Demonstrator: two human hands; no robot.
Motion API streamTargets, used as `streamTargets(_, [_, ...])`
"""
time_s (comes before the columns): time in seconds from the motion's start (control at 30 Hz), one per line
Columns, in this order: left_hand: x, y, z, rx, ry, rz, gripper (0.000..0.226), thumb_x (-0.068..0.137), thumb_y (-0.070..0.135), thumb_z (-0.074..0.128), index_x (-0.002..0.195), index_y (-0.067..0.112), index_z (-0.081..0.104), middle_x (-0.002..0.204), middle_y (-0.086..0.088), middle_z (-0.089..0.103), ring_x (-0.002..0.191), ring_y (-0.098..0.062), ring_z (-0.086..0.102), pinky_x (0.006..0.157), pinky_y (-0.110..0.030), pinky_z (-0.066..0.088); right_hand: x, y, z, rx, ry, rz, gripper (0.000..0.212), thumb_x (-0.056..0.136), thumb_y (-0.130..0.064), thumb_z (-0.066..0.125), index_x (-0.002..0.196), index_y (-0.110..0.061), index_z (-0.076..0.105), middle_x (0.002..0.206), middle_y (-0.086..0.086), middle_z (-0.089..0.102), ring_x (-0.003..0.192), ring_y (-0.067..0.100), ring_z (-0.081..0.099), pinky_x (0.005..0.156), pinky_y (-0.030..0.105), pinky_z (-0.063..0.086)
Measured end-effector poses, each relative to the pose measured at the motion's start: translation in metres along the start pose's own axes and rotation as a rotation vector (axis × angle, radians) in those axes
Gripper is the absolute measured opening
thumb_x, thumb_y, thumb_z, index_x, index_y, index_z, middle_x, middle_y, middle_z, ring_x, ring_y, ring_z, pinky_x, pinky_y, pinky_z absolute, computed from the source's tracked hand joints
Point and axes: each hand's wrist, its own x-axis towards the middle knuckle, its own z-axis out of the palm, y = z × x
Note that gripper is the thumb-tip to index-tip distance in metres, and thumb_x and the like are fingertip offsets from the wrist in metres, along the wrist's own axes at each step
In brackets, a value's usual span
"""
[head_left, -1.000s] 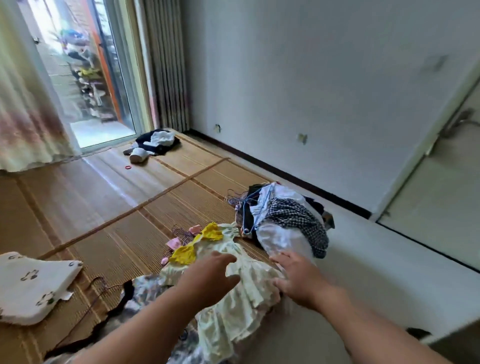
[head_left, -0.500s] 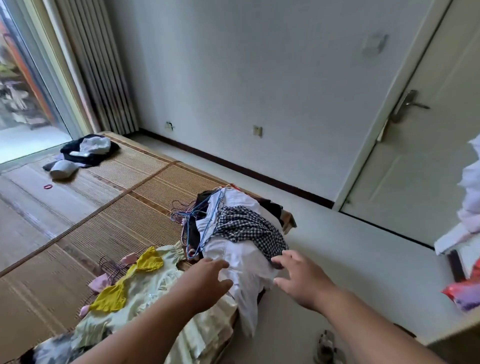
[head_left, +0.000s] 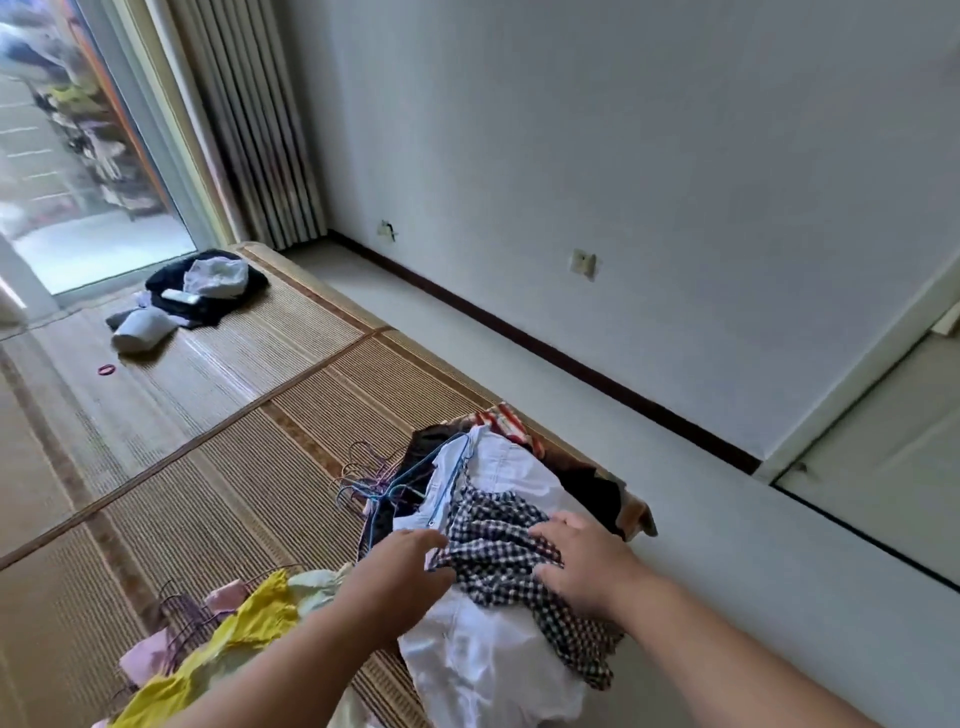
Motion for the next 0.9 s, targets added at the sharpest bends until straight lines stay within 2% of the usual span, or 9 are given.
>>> streamTargets(0.17, [0.06, 0.007, -0.003, -0.072, 0.064, -0.182, 0.045, 0.087, 0.045, 0.058, 0.13, 0.033, 0.051, 0.122, 0.004, 0.06, 0.093, -0.01, 0.059, 0.083, -0.026, 0.051, 0.104, 0.026, -0.023, -0.076, -0.089, -0.144, 0.053, 0.087, -0.042, 0.053, 0.139, -0.034, 0.041, 0.152, -0.002, 0.028, 0.138, 0.02, 0.03, 0.11, 0.036, 0.029])
streamTargets(0.3, [0.106, 0.008, 0.003, -0.16, 0.136, -0.362, 0.045, 0.087, 0.046, 0.059, 0.129, 0.031, 0.051, 0.119, 0.004, 0.061, 0.087, -0.007, 0.058, 0.084, -0.031, 0.054, 0.189, 0.048, -0.038, -0.149, -0.222, -0.297, 0.053, 0.088, -0.041, 0.052, 0.139, -0.034, 0.039, 0.151, 0.0, 0.029, 0.138, 0.018, 0.03, 0.111, 0.035, 0.029])
streamTargets(0.53, [0.149, -0.004, 0.033, -0.21, 0.136, -0.637, 0.043, 0.088, 0.045, 0.057, 0.128, 0.029, 0.053, 0.12, 0.001, 0.061, 0.098, -0.015, 0.059, 0.087, -0.035, 0.053, 0.301, 0.065, -0.046, -0.324, -0.307, -0.482, 0.067, 0.086, -0.038, 0.056, 0.145, -0.036, 0.023, 0.149, -0.004, 0.033, 0.134, 0.019, 0.035, 0.107, 0.044, 0.035])
streamTargets(0.63, [0.16, -0.021, 0.053, -0.222, 0.106, -0.727, 0.044, 0.089, 0.046, 0.053, 0.129, 0.027, 0.053, 0.121, -0.001, 0.058, 0.104, -0.019, 0.058, 0.088, -0.038, 0.052, 0.337, 0.062, -0.022, -0.403, -0.349, -0.515, 0.068, 0.086, -0.04, 0.055, 0.145, -0.036, 0.022, 0.15, -0.005, 0.032, 0.135, 0.018, 0.033, 0.106, 0.043, 0.035])
streamTargets(0.77, [0.177, -0.052, 0.092, -0.283, 0.058, -0.81, 0.049, 0.089, 0.043, 0.053, 0.135, 0.029, 0.047, 0.133, -0.003, 0.053, 0.114, -0.022, 0.055, 0.093, -0.038, 0.049, 0.374, 0.054, 0.028, -0.446, -0.394, -0.559, 0.069, 0.087, -0.047, 0.054, 0.146, -0.034, 0.02, 0.15, -0.004, 0.032, 0.136, 0.02, 0.033, 0.107, 0.041, 0.035])
streamTargets(0.9, [0.193, -0.088, 0.134, -0.329, 0.084, -0.852, 0.063, 0.089, 0.043, 0.053, 0.145, 0.023, 0.033, 0.147, -0.001, 0.038, 0.133, -0.02, 0.039, 0.107, -0.036, 0.037, 0.415, 0.04, 0.076, -0.414, -0.349, -0.56, 0.088, 0.083, -0.055, 0.058, 0.15, -0.034, 0.004, 0.155, -0.004, 0.023, 0.14, 0.02, 0.026, 0.109, 0.044, 0.032])
